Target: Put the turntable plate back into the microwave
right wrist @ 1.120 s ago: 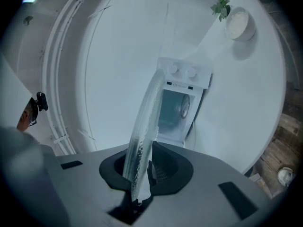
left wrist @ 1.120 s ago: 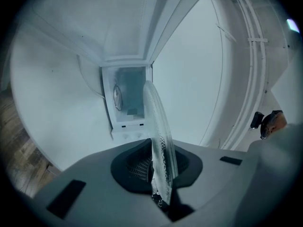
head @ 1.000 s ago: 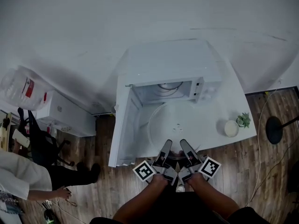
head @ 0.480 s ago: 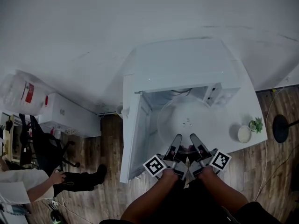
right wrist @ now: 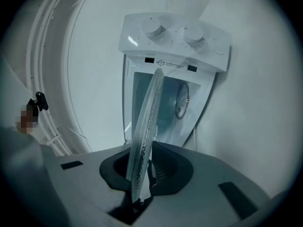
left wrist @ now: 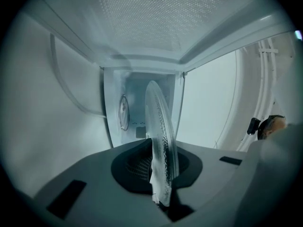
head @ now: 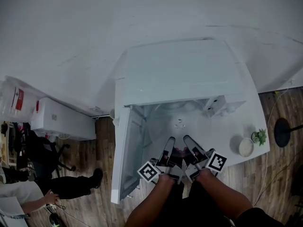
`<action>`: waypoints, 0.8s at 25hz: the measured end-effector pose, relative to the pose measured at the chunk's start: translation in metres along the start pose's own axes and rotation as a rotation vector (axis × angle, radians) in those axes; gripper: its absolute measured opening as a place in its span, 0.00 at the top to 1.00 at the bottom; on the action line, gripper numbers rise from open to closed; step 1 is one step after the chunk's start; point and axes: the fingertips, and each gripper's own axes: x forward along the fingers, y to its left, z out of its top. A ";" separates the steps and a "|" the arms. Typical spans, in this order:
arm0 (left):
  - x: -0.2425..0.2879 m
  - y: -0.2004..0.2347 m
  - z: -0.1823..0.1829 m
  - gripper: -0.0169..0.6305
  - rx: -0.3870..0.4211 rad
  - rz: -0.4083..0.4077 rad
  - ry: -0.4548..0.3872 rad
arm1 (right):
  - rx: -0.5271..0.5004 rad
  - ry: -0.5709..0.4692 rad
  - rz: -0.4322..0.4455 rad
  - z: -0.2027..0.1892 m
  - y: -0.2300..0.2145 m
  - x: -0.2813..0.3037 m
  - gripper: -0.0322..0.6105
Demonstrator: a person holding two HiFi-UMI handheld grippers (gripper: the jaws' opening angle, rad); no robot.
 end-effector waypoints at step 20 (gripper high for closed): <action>0.058 0.037 0.039 0.90 -0.005 -0.031 -0.116 | -0.007 0.011 -0.025 0.037 -0.042 0.036 0.86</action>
